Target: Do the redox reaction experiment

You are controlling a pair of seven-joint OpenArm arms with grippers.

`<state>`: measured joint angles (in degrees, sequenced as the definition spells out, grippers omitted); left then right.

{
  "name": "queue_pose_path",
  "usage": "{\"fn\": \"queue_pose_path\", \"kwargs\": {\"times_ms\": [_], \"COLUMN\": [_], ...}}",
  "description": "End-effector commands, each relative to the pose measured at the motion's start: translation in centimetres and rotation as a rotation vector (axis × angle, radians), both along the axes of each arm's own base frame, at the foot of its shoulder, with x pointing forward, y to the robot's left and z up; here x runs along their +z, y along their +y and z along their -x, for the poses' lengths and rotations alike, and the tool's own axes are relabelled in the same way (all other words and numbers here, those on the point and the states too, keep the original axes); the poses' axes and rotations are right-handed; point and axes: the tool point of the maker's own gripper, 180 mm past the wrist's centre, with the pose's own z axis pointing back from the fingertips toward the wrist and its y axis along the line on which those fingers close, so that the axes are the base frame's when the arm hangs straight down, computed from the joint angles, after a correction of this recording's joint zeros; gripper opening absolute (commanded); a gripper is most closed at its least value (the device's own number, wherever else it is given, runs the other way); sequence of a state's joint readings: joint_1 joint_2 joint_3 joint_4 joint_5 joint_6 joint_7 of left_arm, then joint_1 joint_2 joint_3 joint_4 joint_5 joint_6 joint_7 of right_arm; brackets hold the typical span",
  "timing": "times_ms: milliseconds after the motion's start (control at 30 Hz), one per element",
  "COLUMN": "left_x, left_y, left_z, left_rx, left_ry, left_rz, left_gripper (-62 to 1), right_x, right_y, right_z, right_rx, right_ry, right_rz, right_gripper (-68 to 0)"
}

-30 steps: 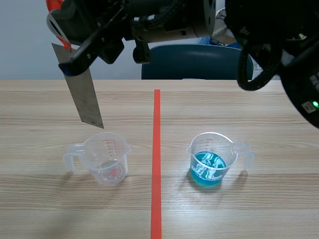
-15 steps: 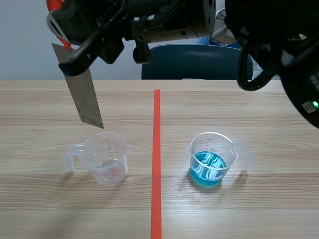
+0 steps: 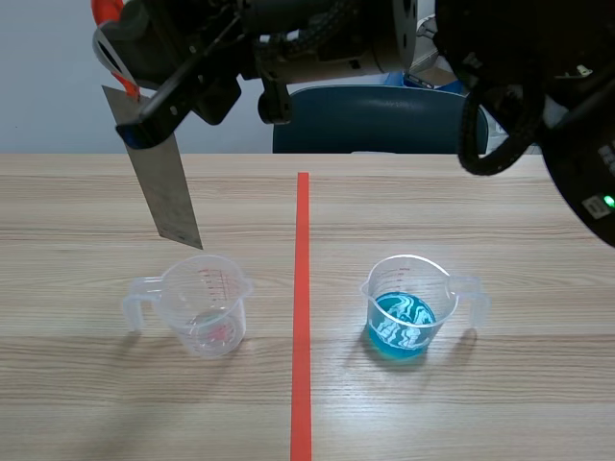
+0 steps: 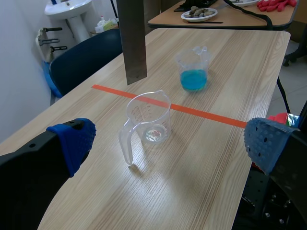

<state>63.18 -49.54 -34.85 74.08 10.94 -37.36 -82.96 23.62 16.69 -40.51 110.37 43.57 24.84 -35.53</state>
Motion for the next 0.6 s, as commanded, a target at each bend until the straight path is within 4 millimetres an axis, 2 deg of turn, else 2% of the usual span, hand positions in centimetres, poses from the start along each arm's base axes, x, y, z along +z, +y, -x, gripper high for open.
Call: {"fn": "queue_pose_path", "kwargs": {"times_ms": [0, 233, 567], "left_x": [0.6, 0.1, -0.1], "left_y": [-0.2, -0.1, -0.2], "left_z": [-0.1, -0.1, 0.0], "left_rx": [-0.001, 0.001, -0.011], "left_ry": [-0.019, -0.003, -0.002], "left_rz": [0.024, 0.000, -0.014], "left_gripper": [1.4, 1.4, 1.4], "right_x": [0.7, 0.5, -0.8], "right_y": [-0.1, -0.5, -3.8], "right_z": [-0.2, -0.5, -1.8], "right_rx": [-0.001, -0.016, -0.115], "right_ry": [-0.013, -0.005, 0.024], "right_rz": [-0.017, -0.014, 0.006], "right_gripper": [-66.5, -66.5, -66.5]}}
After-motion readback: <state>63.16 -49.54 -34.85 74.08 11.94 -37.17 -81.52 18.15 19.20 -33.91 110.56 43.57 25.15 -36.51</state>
